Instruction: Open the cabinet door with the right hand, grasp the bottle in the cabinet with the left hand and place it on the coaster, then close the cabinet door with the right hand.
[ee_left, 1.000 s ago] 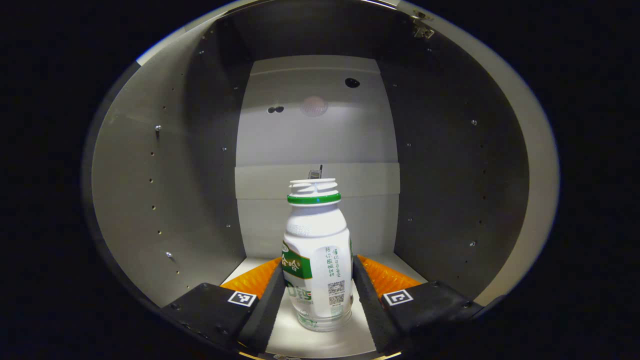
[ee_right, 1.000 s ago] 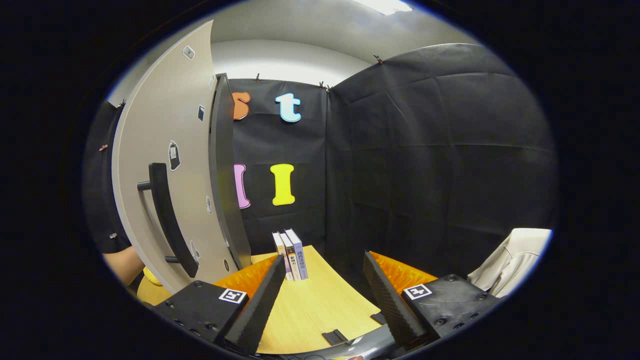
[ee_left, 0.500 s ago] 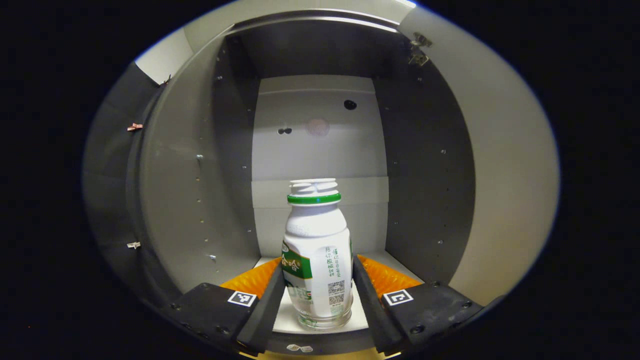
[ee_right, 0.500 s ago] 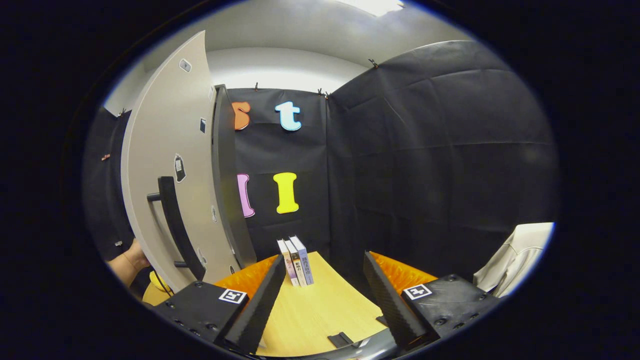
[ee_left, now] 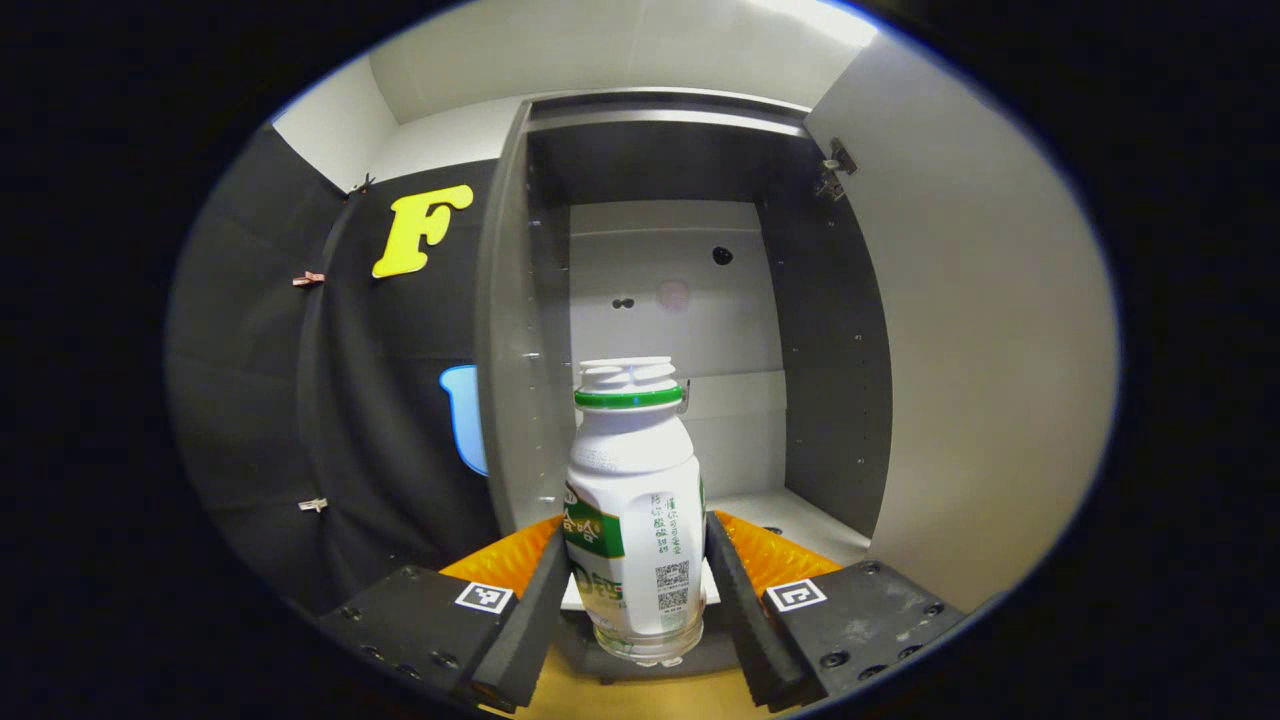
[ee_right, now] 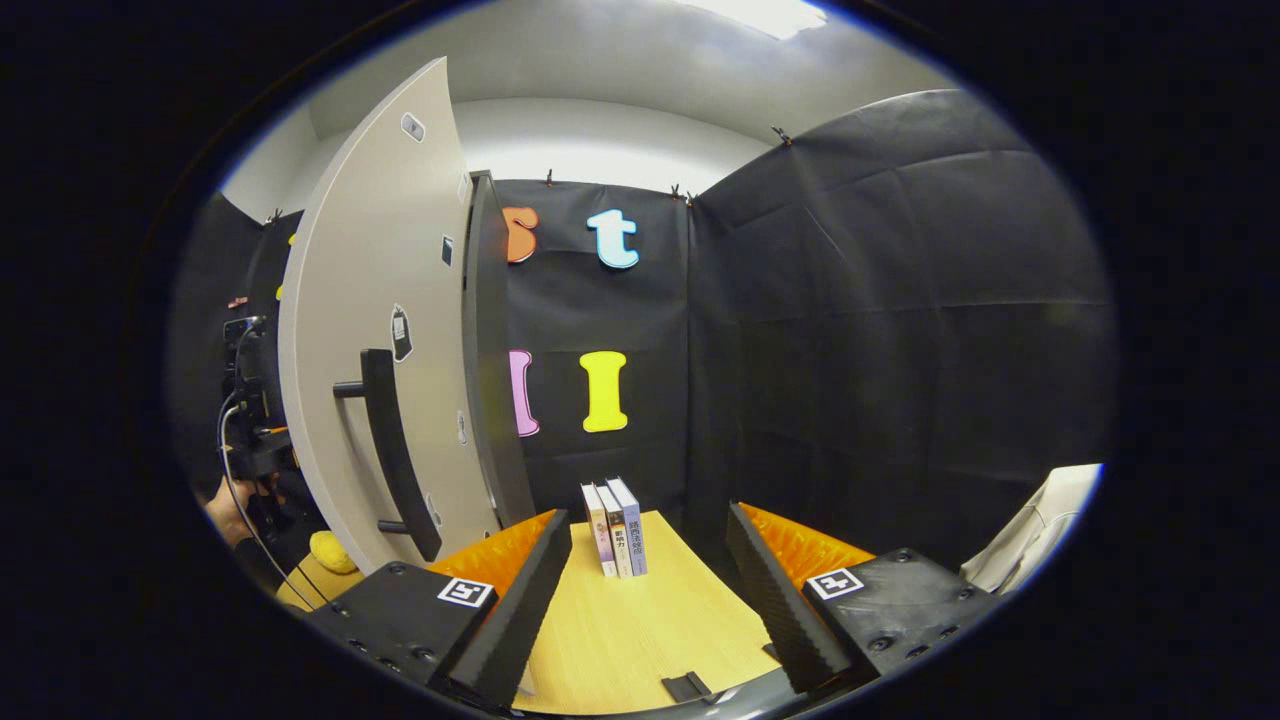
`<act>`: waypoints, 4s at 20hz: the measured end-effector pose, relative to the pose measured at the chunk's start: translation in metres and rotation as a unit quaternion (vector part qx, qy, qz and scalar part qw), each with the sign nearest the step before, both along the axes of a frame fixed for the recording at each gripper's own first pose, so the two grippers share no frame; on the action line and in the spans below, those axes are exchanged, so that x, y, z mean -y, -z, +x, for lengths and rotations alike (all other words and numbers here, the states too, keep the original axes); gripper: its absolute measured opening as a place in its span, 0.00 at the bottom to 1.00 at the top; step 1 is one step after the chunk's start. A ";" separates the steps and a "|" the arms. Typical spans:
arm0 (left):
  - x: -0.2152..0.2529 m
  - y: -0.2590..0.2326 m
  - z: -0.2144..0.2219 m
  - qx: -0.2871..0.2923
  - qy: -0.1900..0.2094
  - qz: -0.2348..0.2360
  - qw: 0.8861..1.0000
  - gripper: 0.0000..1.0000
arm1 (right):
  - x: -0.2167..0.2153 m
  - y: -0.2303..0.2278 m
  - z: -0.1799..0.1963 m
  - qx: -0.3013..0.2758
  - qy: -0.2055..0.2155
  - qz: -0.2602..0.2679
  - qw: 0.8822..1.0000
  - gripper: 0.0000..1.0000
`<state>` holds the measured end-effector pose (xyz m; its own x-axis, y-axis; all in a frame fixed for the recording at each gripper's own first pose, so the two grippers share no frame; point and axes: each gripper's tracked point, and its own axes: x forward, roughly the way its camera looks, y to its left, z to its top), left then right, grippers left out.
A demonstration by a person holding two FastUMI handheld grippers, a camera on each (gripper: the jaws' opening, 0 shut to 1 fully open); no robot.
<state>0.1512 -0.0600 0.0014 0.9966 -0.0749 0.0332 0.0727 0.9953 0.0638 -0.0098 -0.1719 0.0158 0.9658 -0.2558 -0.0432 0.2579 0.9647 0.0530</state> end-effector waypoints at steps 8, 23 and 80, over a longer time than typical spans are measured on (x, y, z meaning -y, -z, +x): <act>-0.055 0.064 -0.066 -0.012 -0.019 -0.003 1.000 0.77 | -0.022 -0.013 0.016 0.022 -0.008 -0.013 1.000 0.98; -0.079 0.247 -0.161 -0.024 0.035 0.026 0.999 0.77 | -0.011 -0.021 0.030 0.040 0.029 0.006 0.999 0.98; -0.050 0.004 -0.144 -0.028 -0.015 -0.061 0.998 0.96 | -0.048 -0.005 0.060 -0.007 -0.056 0.010 0.998 0.98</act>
<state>0.0077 -0.0102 -0.0021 0.9989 -0.0437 -0.0160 0.0426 0.9972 -0.0606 0.0502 -0.1242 0.0210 0.9877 -0.1444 -0.0601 0.1485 0.9865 0.0692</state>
